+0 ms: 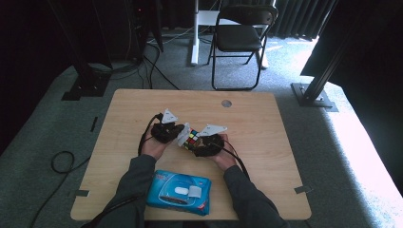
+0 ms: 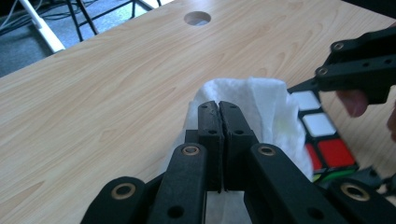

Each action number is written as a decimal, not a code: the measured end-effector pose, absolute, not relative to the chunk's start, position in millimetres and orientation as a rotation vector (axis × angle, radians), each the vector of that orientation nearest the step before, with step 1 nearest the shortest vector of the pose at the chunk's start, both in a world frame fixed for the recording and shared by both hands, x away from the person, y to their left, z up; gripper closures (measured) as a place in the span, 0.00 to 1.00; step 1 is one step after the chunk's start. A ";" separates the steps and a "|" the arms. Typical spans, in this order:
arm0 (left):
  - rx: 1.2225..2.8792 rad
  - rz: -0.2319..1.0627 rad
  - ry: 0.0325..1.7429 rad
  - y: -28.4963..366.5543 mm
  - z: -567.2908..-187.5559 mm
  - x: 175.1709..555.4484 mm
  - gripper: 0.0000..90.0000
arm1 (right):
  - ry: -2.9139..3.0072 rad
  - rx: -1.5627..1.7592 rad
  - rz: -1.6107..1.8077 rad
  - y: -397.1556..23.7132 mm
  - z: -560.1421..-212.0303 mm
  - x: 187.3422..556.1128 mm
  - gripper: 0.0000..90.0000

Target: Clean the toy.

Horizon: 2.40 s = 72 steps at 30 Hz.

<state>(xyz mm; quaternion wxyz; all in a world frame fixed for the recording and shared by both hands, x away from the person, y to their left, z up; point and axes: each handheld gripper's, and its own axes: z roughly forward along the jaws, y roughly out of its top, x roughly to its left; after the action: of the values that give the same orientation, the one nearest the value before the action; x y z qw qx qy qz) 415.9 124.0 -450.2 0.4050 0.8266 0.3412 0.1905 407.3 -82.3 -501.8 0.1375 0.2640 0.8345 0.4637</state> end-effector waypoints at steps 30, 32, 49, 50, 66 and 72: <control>2.123 0.474 0.880 116.4 -459.7 418.3 0.98 | 2.405 0.744 1.355 -82.8 -500.0 403.5 0.38; 2.122 0.472 0.880 116.5 -459.7 418.3 0.98 | 2.404 0.744 1.356 -82.8 -500.0 403.4 0.38; 2.123 0.479 0.919 117.0 -462.8 420.3 0.98 | 2.391 0.743 1.375 -84.0 -501.2 401.0 0.38; 2.124 0.478 0.920 117.5 -463.3 420.5 0.98 | 2.392 0.740 1.382 -83.8 -500.2 400.2 0.38; 2.093 0.333 0.878 127.8 -471.8 422.1 0.98 | 2.368 0.742 1.408 -91.2 -491.9 402.7 0.38; 2.110 0.332 0.876 130.0 -476.3 419.5 0.98 | 2.352 0.758 1.414 -93.8 -491.0 404.5 0.38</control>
<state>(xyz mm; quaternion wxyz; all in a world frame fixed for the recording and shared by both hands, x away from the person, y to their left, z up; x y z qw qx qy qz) 419.5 130.0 -476.3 0.4045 0.8358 0.3470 0.1317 404.5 -93.8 -491.0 0.1466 0.2634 0.8172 0.4913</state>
